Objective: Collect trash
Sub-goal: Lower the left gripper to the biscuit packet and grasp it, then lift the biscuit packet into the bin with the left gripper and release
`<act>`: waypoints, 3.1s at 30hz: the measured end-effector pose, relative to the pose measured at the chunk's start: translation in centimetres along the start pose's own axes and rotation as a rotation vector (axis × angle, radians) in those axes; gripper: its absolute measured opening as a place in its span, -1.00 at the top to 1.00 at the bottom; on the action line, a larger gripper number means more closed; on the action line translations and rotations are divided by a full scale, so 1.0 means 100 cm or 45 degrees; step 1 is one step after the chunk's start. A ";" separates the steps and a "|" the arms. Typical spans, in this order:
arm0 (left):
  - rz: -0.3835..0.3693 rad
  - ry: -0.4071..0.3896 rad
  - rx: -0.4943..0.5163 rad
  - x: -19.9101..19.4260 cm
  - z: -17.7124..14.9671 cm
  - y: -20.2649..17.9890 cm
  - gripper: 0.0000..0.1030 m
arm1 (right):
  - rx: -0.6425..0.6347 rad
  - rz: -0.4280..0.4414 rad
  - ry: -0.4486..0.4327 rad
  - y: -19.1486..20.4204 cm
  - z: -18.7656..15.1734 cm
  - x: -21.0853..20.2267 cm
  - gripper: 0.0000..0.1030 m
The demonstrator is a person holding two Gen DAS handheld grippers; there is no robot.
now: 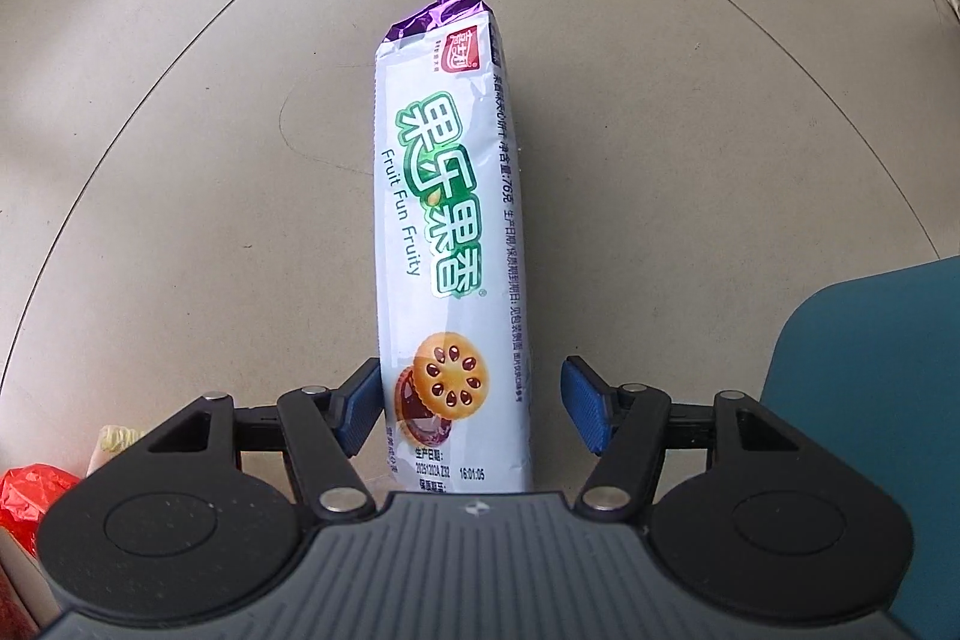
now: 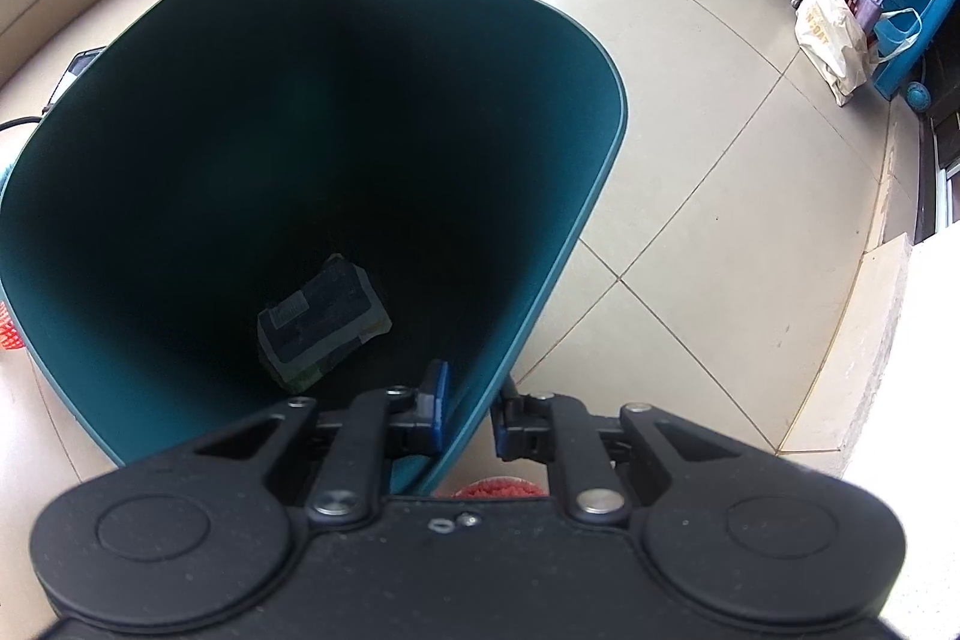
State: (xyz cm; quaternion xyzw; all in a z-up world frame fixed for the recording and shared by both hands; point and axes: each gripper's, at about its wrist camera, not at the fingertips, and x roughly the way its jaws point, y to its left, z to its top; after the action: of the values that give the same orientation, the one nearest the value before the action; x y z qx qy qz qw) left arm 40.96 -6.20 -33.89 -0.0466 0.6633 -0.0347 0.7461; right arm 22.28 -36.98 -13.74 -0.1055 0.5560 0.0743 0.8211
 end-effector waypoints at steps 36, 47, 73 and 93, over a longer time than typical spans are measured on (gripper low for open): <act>-0.180 -0.435 0.654 -0.349 -0.107 -0.103 0.19 | -0.012 -0.017 -0.036 0.002 -0.014 0.002 0.74; -0.139 -0.330 0.814 -0.300 -0.105 -0.200 0.19 | -0.013 -0.004 -0.051 0.004 -0.013 0.004 0.74; -0.038 -0.073 0.794 -0.191 -0.096 -0.224 0.09 | -0.013 0.004 -0.062 -0.006 -0.021 0.001 0.74; -0.269 -0.304 0.739 -0.274 -0.114 -0.181 -0.37 | -0.017 -0.002 -0.055 -0.005 -0.022 0.003 0.73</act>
State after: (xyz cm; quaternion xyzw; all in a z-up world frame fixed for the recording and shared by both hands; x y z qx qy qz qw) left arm 26.55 -21.36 -6.04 0.0956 0.5252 -0.2938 0.7929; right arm 20.48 -38.04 -14.74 -0.1099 0.5376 0.0797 0.8322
